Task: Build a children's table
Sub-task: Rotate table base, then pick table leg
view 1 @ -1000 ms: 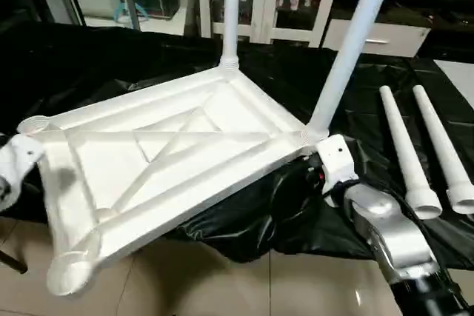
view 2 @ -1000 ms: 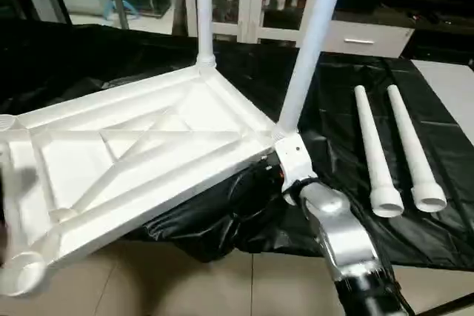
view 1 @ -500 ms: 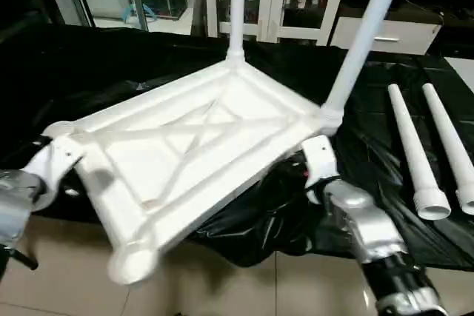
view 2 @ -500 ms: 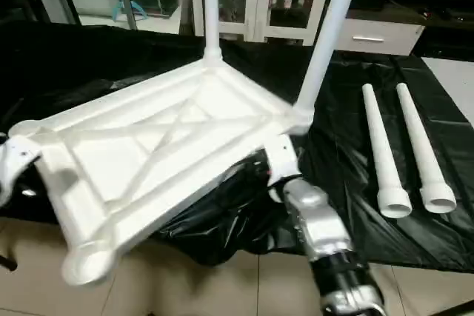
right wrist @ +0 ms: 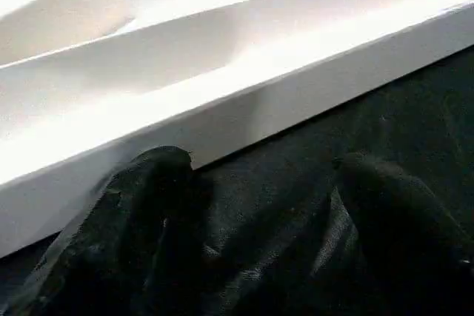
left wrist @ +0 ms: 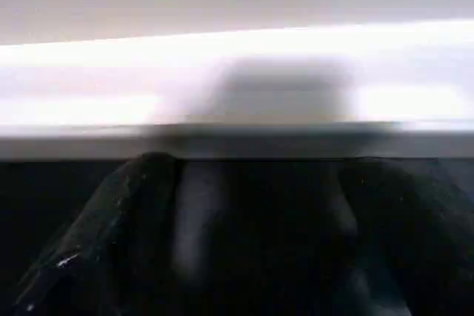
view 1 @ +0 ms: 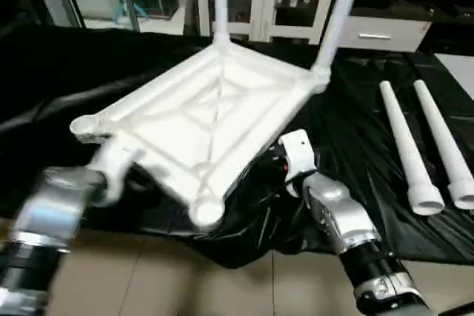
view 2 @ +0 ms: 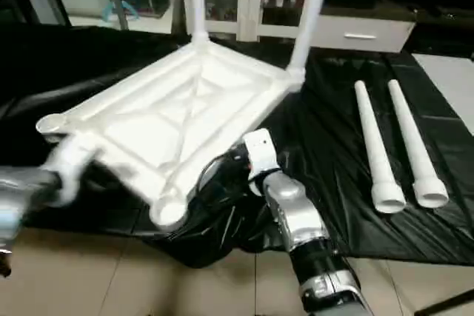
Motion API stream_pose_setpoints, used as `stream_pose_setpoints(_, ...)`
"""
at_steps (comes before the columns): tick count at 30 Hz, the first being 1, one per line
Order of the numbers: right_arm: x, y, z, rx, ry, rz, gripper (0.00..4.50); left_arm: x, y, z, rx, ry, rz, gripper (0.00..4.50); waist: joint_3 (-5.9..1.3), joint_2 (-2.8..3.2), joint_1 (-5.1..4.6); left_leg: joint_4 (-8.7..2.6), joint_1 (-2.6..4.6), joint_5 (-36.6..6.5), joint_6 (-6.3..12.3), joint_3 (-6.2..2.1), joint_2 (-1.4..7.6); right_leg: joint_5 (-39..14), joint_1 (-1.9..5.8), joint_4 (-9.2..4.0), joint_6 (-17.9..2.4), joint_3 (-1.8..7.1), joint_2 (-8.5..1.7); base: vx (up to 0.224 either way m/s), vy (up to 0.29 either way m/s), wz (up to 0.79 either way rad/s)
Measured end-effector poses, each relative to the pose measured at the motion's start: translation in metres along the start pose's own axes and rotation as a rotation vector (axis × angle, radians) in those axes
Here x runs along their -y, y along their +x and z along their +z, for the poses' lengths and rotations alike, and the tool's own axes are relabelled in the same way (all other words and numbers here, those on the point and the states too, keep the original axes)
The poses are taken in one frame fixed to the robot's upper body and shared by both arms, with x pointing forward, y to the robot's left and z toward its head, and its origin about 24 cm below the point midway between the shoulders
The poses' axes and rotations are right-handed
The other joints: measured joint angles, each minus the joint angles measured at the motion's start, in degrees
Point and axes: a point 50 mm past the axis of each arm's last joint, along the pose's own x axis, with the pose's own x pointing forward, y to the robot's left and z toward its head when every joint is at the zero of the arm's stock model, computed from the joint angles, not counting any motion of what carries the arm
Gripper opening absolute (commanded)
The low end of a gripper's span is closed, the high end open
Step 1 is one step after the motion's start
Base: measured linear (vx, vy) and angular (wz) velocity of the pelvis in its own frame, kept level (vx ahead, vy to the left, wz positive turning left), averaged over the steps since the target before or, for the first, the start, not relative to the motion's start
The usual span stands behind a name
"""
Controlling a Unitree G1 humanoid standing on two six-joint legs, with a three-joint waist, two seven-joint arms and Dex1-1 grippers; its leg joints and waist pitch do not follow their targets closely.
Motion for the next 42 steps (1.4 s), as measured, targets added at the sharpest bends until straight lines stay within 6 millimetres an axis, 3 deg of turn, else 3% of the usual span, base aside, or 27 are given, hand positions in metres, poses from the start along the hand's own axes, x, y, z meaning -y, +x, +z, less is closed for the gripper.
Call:
stream_pose_setpoints(4, 0.007, -0.005, 0.003, 0.017, -0.017, -0.015, 3.82, 0.019, 0.013, 0.009, 0.039, 0.015, -0.055, 4.45, -0.01, -0.04, 0.31, 0.0, -0.02, 0.01, 0.01, 0.0, -0.01, -0.02, 0.02, -0.01, 0.04, -0.01, -0.02, 0.0, 0.0, 0.0)
stream_pose_setpoints(11, 0.031, -0.04, 0.002, 0.031, -0.043, -0.098, 3.82, 0.065, 0.044, 0.039, 0.167, 0.084, -0.169, 4.45, -0.02, -0.09, 1.85, 0.06, -0.33, 0.05, 0.08, -0.01, -0.07, -0.09, 0.0, -0.17, 0.19, 0.05, -0.06, 0.0, 0.0, 0.0)
stream_pose_setpoints(16, 0.053, -0.058, 0.011, 0.012, -0.07, -0.197, 3.82, 0.092, 0.045, 0.061, 0.249, 0.142, -0.268, 4.45, 0.0, 0.08, 1.4, 0.07, -0.63, 0.06, 0.1, -0.04, -0.05, -0.13, -0.08, -0.17, 0.33, 0.04, -0.03, 0.0, 0.0, 0.0)
stream_pose_setpoints(18, 0.072, -0.07, 0.017, 0.0, -0.072, -0.287, 3.82, 0.093, 0.038, 0.064, 0.284, 0.143, -0.282, 4.45, -0.02, 0.4, 0.84, 0.05, -0.75, 0.06, 0.1, -0.04, -0.03, -0.03, -0.19, -0.16, 0.18, 0.02, -0.01, 0.0, 0.0, 0.0)
stream_pose_setpoints(19, 0.08, -0.074, 0.019, -0.009, -0.052, -0.327, 4.19, 0.091, 0.034, 0.063, 0.293, 0.138, -0.284, 4.5, -0.03, 0.44, 0.45, 0.03, -0.74, 0.06, 0.1, -0.04, -0.03, -0.04, -0.21, -0.12, 0.19, 0.02, -0.01, 0.0, 0.0, 0.0)
stream_pose_setpoints(22, 0.108, -0.086, 0.027, -0.044, 0.012, -0.443, 4.19, 0.086, 0.022, 0.066, 0.352, 0.118, -0.314, 4.5, -0.02, 0.43, -0.35, 0.04, -0.79, 0.06, 0.1, -0.05, 0.0, -0.04, -0.27, -0.1, 0.2, -0.01, 0.04, 0.0, 0.0, 0.0)
stream_pose_setpoints(23, 0.117, -0.089, 0.031, -0.052, 0.02, -0.475, 4.39, 0.087, 0.018, 0.07, 0.376, 0.118, -0.33, 4.5, -0.02, 0.43, -0.43, 0.04, -0.79, 0.07, 0.11, -0.05, -0.01, -0.04, -0.27, -0.1, 0.19, 0.0, 0.03, 0.0, 0.0, 0.0)
stream_pose_setpoints(27, 0.154, -0.096, 0.048, -0.112, 0.015, -0.578, 4.39, 0.09, 0.006, 0.081, 0.452, 0.127, -0.385, 4.5, -0.05, 0.24, -0.76, 0.13, -0.76, 0.07, 0.11, -0.04, -0.01, -0.08, -0.22, -0.1, 0.25, 0.0, 0.01, 0.0, 0.0, 0.0)
stream_pose_setpoints(30, 0.176, -0.095, 0.041, -0.248, 0.06, -0.615, 4.39, 0.091, 0.002, 0.086, 0.478, 0.129, -0.41, 4.5, -0.01, 0.1, -0.87, 0.25, -0.82, 0.08, 0.15, -0.04, -0.03, -0.04, -0.27, 0.05, 0.18, -0.01, -0.02, 0.0, 0.0, 0.0)
stream_pose_setpoints(39, 0.191, -0.096, 0.015, -0.444, 0.226, -0.601, 4.39, 0.096, -0.01, 0.09, 0.49, 0.203, -0.467, 4.5, 0.14, -0.4, -0.76, 0.56, -1.08, 0.26, 0.45, 0.0, -0.01, -0.2, -0.75, 0.78, 0.17, 0.02, -0.1, 0.0, 0.0, 0.0)
stream_pose_setpoints(42, 0.192, -0.095, 0.011, -0.463, 0.251, -0.583, 4.06, 0.097, -0.01, 0.09, 0.487, 0.208, -0.471, 4.5, 0.12, -0.45, -0.66, 0.71, -1.11, 0.27, 0.46, 0.0, 0.0, -0.19, -0.75, 0.83, 0.16, 0.03, -0.1, 0.0, 0.0, 0.0)
